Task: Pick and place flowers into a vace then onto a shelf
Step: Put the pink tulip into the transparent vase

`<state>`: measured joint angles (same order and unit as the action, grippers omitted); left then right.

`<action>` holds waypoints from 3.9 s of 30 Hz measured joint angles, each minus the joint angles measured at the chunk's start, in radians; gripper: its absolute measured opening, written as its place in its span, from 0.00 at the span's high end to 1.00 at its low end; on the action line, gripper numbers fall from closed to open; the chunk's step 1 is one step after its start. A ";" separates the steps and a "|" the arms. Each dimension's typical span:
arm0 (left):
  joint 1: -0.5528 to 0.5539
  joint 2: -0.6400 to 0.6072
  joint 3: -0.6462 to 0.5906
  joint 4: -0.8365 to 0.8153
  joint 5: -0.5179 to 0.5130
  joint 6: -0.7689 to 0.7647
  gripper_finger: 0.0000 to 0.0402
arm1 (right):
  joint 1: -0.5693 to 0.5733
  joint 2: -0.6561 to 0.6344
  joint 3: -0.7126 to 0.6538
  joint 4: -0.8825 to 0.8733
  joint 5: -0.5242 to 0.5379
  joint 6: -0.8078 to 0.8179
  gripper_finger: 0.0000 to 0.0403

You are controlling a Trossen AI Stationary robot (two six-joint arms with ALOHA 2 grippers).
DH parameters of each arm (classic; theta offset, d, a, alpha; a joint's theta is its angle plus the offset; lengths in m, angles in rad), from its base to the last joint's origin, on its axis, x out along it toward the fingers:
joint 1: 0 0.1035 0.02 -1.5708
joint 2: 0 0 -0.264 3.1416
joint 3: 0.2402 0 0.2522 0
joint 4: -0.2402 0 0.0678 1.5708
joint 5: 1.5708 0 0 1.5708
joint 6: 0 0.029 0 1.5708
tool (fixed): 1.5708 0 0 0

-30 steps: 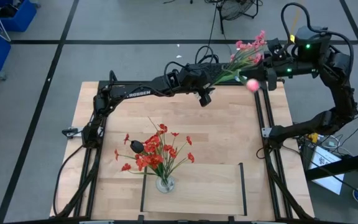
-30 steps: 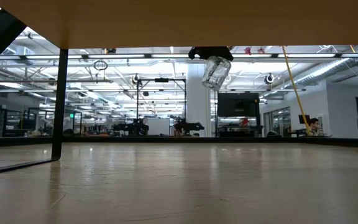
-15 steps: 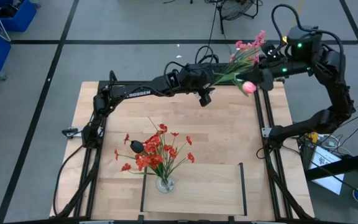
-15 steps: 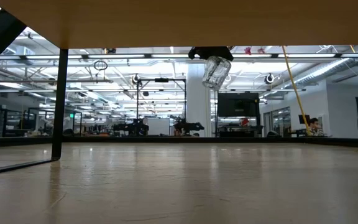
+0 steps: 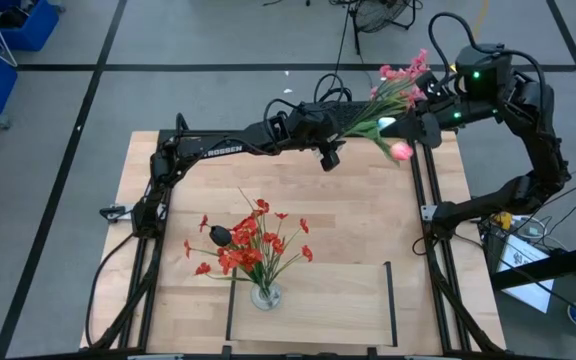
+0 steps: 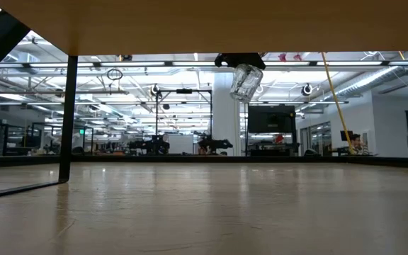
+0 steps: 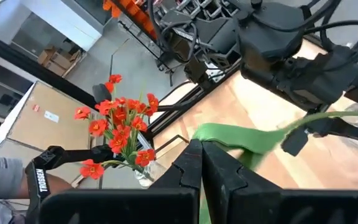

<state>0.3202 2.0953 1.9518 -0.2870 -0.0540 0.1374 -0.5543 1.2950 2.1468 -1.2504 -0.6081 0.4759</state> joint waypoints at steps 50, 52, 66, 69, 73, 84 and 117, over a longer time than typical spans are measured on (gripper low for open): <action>0.006 0.000 0.000 -0.009 -0.131 0.149 0.63 | 0.000 0.012 0.000 -0.087 0.059 0.009 1.00; 0.006 0.000 0.000 -0.009 -0.131 0.149 0.63 | 0.000 0.012 0.000 -0.087 0.058 0.009 1.00; -0.001 0.000 0.000 -0.004 -0.162 0.204 0.63 | 0.000 0.043 0.000 -0.116 0.058 0.018 1.00; -0.003 0.000 0.000 -0.032 -0.165 0.204 0.63 | 0.000 0.051 0.000 -0.125 0.059 0.010 1.00; -0.004 0.000 0.000 -0.033 -0.165 0.198 0.63 | 0.000 0.054 0.000 -0.099 0.055 0.004 1.00; 0.000 0.000 0.000 -0.042 -0.174 0.202 0.63 | 0.000 0.056 0.000 -0.094 0.035 0.018 1.00; -0.010 -0.044 0.000 -0.021 -0.130 0.195 0.63 | -0.030 0.160 0.000 -0.173 0.066 -0.106 1.00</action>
<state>0.3100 2.0508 1.9518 -0.3080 -0.1838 0.3324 -0.5842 1.4551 2.1468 -1.4234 -0.5424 0.3702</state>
